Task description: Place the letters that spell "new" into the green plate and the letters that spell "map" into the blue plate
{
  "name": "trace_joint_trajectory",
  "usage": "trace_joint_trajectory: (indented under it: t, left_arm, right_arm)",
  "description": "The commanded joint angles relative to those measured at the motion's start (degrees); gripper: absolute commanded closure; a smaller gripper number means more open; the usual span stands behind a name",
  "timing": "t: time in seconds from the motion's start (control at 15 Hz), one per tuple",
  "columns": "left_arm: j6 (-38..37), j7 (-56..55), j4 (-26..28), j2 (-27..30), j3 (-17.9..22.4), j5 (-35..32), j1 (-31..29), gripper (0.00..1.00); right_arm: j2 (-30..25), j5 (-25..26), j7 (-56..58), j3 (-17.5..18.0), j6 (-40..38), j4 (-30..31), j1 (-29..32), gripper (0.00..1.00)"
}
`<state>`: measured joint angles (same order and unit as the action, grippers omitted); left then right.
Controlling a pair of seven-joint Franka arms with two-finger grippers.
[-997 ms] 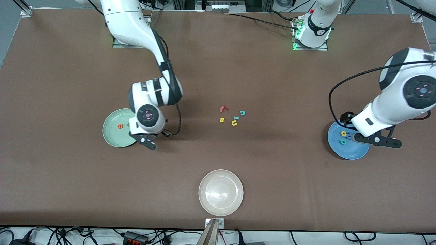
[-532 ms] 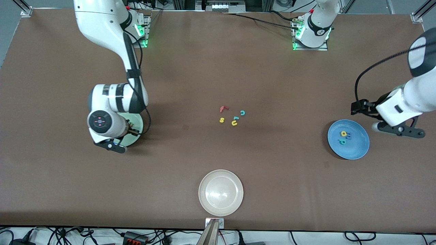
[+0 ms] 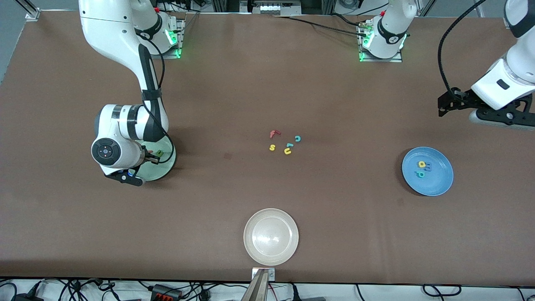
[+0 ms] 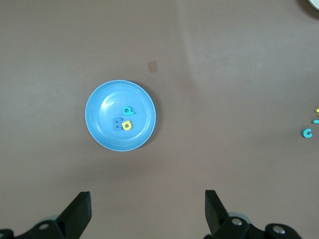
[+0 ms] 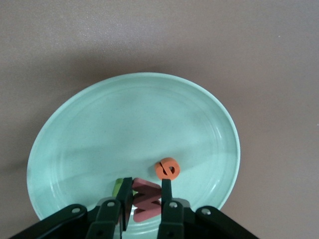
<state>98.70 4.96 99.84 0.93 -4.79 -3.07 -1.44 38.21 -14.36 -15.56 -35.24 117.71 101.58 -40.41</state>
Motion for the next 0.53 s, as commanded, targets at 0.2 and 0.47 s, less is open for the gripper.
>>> trace_joint_trajectory:
  t: [0.2, 0.47]
  left_arm:
    - [6.2, 0.7, 3.9, 2.8, 7.2, 3.7, 4.8, 0.00]
    - [4.3, 0.2, 3.1, 1.6, 6.9, 3.8, 4.8, 0.00]
  right_arm:
    - [0.7, -0.8, 0.5, 0.8, 3.2, 0.5, 1.6, 0.61]
    - [-0.3, -3.1, -0.6, 0.5, 2.3, -0.1, 0.8, 0.00]
